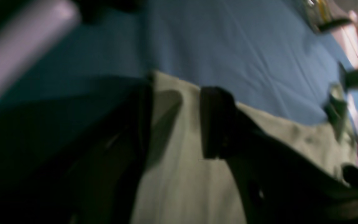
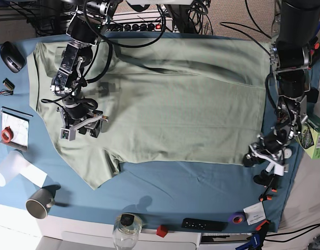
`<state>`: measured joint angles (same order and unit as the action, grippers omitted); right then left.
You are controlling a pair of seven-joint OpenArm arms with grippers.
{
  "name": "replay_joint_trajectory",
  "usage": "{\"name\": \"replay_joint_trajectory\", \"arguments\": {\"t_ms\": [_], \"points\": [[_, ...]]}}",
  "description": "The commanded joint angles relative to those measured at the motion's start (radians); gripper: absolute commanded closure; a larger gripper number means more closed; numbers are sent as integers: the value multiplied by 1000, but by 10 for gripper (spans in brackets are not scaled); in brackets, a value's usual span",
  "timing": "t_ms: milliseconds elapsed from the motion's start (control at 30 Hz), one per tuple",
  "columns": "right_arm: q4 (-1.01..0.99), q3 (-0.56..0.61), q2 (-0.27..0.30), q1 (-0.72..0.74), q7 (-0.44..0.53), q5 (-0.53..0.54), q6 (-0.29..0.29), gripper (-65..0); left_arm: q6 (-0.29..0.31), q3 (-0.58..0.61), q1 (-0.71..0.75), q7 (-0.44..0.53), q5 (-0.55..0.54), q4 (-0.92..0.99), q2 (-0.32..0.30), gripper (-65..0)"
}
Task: Fold the T-shirt properly
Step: 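Release the shoulder edge and move both grippers toward the hem corners, then grasp the hem corners with both grippers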
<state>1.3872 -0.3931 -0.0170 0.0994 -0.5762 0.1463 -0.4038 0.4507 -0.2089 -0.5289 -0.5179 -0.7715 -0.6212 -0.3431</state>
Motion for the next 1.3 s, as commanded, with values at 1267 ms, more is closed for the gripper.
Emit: {"name": "replay_joint_trajectory", "arguments": {"t_ms": [1267], "points": [[-735, 19, 385, 486, 109, -110, 46, -269, 47, 3, -16, 3, 37, -4, -11, 0]]}}
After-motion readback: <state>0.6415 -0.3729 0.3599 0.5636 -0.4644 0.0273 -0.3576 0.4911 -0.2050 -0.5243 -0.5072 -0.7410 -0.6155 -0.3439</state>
